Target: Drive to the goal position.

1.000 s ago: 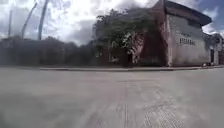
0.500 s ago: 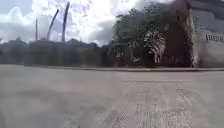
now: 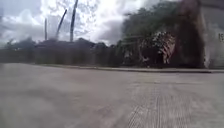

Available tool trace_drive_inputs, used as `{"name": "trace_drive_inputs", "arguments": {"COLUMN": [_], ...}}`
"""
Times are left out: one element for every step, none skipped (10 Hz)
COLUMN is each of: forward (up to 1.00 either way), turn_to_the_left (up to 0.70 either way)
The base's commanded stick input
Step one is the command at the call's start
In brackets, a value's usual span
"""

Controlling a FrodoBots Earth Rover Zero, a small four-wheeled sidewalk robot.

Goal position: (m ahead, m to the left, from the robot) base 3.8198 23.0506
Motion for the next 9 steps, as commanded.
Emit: {"name": "trace_drive_inputs", "arguments": {"forward": [1.0,1.0,1.0,1.0,1.0,1.0,1.0,1.0,1.0], "turn_to_the_left": [0.39,0.39,0.38,0.38,0.38,0.38,0.38,0.38,0.38]}}
